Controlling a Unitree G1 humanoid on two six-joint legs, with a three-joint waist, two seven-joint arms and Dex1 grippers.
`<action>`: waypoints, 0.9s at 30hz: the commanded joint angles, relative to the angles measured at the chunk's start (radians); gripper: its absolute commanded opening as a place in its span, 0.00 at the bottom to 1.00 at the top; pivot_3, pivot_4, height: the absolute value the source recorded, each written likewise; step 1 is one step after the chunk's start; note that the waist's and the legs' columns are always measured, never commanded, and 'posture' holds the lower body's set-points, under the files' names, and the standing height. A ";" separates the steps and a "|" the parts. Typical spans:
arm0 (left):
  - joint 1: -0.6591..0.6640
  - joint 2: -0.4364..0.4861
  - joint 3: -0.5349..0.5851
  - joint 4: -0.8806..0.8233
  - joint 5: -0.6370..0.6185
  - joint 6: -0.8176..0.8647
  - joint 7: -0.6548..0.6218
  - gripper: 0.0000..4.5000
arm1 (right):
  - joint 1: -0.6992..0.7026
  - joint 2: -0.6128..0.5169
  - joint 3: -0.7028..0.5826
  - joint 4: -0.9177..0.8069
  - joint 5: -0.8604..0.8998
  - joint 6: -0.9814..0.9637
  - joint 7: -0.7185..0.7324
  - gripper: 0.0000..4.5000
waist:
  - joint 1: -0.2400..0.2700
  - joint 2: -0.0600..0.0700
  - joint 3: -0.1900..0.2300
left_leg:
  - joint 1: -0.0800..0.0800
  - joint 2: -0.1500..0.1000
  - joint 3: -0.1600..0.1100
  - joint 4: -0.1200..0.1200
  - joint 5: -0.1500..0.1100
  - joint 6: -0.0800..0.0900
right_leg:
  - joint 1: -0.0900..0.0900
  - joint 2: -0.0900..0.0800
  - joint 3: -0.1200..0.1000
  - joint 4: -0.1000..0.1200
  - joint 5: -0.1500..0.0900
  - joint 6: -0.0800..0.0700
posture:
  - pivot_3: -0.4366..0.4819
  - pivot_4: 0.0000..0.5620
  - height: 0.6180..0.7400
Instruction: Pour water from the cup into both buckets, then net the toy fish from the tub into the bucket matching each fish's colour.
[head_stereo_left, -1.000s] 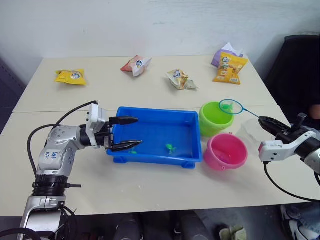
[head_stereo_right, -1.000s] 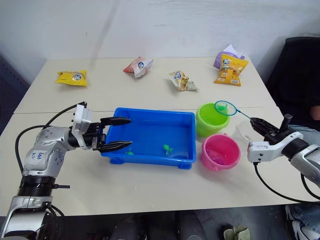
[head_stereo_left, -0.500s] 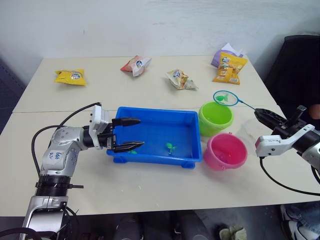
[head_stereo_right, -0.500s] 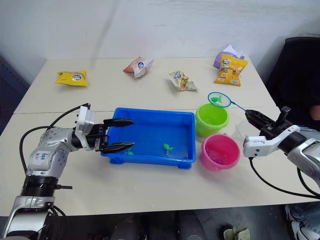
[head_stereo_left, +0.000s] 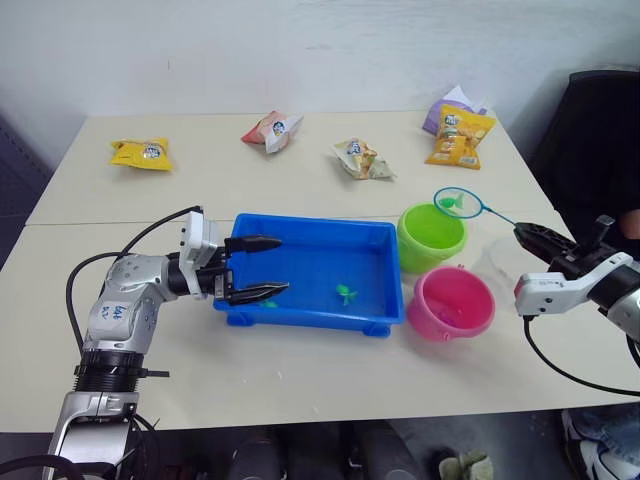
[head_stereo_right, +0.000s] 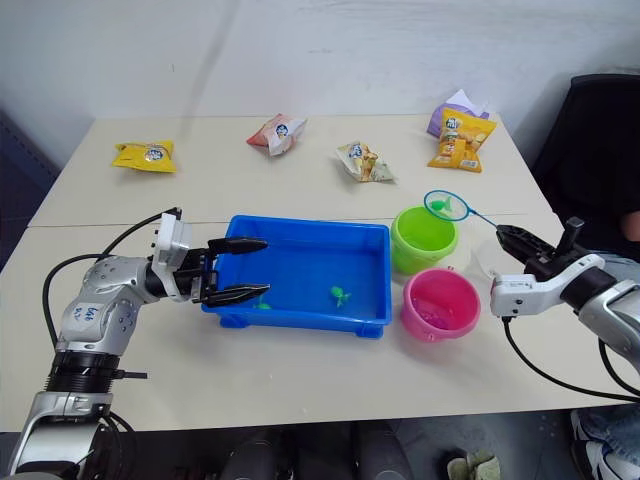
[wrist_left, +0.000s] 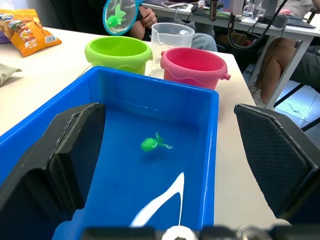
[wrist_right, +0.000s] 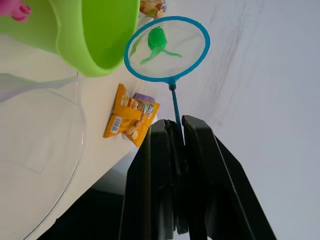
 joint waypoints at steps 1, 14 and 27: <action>-0.014 0.001 0.010 -0.005 -0.005 -0.011 -0.001 0.98 | -0.023 0.002 -0.062 -0.030 0.024 0.012 -0.023 0.00 | -0.002 0.000 0.000 | 0.000 0.000 0.000 0.000 0.000 0.000 | 0.000 0.000 0.000 0.000 0.000 0.000 | 0.48 0.27 0.99; -0.018 0.002 0.008 -0.006 -0.005 -0.007 0.004 0.98 | 0.008 0.030 -0.042 -0.064 0.028 0.002 -0.006 0.00 | 0.000 0.000 0.000 | 0.000 0.001 -0.001 0.001 0.000 -0.001 | 0.000 0.001 0.000 0.001 0.000 -0.001 | 0.48 0.27 0.99; 0.005 0.047 0.034 -0.002 -0.004 -0.035 -0.034 0.98 | -0.152 0.127 0.093 -0.291 0.754 0.369 0.461 0.00 | -0.010 0.000 0.000 | 0.001 0.001 -0.001 0.002 0.000 -0.001 | 0.001 0.002 0.000 0.003 0.000 0.000 | 0.48 0.27 0.99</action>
